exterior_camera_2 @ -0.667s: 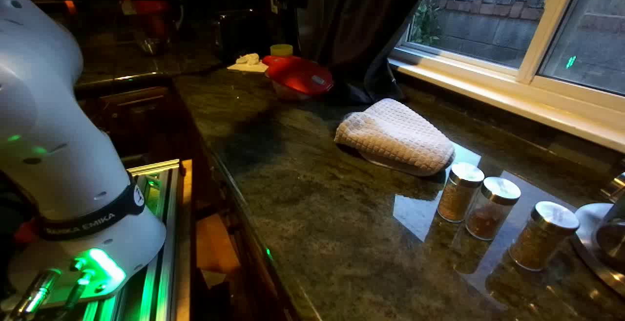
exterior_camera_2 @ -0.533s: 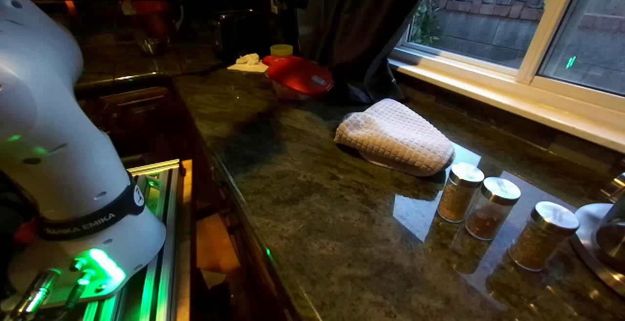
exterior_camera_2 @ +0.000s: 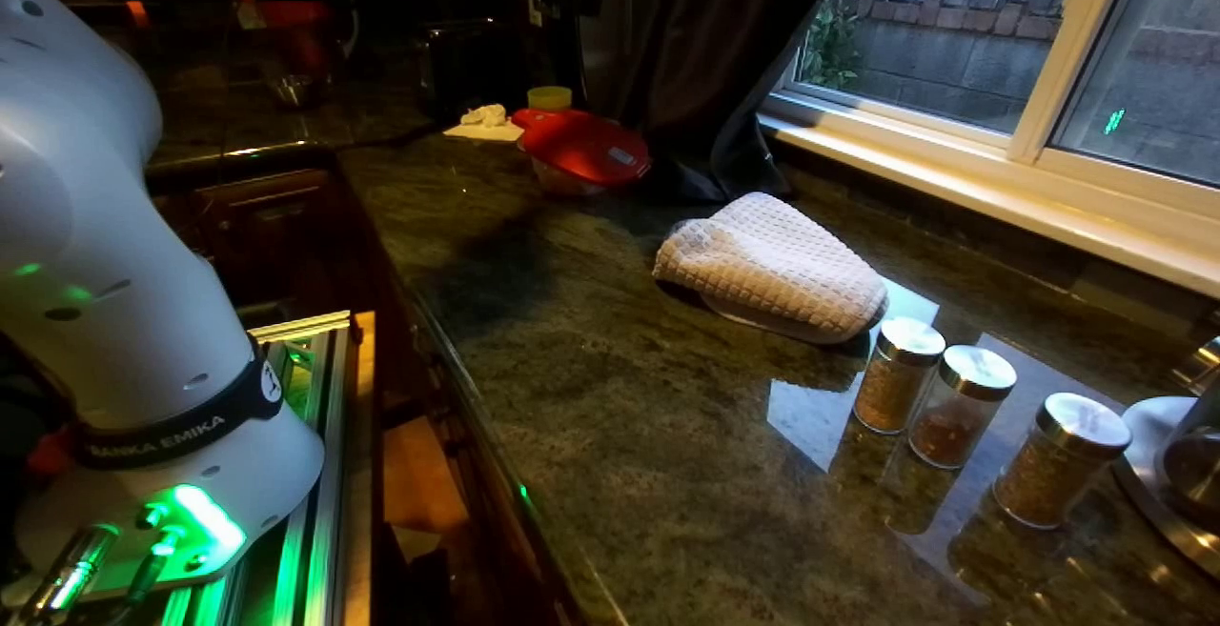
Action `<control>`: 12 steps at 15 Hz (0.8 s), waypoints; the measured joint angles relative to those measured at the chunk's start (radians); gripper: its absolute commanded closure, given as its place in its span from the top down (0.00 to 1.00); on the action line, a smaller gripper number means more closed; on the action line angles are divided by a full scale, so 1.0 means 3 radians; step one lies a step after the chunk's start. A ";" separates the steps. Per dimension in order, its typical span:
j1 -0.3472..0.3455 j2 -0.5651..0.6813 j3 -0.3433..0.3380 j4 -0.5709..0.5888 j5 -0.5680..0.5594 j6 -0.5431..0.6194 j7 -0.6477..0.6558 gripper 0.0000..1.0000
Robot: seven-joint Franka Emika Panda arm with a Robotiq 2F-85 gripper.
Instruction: Rotate the spice rack
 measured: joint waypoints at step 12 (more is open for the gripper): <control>-0.0227 0.0200 -0.0430 0.1526 -0.0369 -0.1207 -0.0682 1.00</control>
